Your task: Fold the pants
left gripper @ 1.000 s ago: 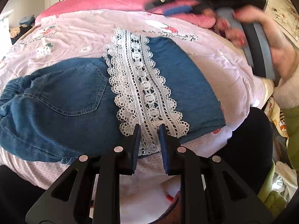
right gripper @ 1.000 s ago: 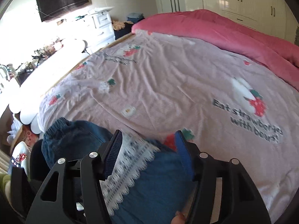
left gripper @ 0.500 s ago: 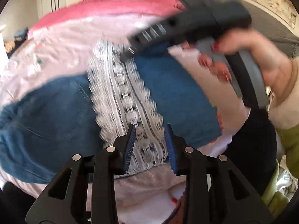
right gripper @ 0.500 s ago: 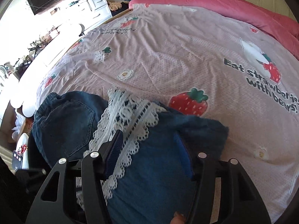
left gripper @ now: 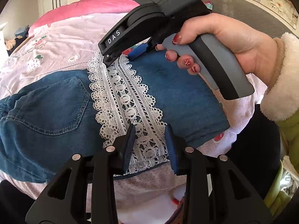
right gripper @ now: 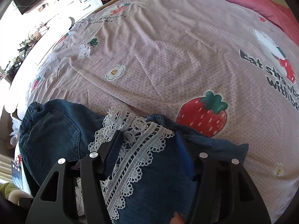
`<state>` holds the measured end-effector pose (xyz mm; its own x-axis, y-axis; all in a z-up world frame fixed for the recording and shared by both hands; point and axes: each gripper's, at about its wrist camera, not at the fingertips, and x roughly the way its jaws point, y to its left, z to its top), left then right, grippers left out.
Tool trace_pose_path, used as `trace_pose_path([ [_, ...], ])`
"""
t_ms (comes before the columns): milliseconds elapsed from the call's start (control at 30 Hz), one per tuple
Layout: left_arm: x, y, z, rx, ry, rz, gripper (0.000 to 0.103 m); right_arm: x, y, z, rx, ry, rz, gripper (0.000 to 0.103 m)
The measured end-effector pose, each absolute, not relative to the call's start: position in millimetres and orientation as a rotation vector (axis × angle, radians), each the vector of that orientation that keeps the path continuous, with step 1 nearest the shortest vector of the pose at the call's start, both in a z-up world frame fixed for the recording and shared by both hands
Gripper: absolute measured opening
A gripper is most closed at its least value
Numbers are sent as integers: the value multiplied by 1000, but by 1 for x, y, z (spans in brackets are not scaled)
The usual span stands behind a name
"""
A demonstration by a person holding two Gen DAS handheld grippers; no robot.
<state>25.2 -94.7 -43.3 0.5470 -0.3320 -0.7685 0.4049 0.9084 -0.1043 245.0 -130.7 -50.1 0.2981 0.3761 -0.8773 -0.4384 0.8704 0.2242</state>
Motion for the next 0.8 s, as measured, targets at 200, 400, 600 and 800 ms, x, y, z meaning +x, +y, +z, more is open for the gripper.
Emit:
trace_pose_path([
  [200, 22, -91, -42, 82, 890, -444, 25, 238, -134, -36, -47, 1129, 531, 59],
  [400, 18, -77, -32, 54, 874, -427, 37, 222, -143, -8, -7, 1072, 553, 71],
  [600, 9, -48, -17, 18, 842, -374, 42, 200, -149, 11, -14, 1021, 572, 74],
  [800, 4, -10, 3, -12, 794, -269, 59, 155, -156, 15, -78, 961, 582, 75],
])
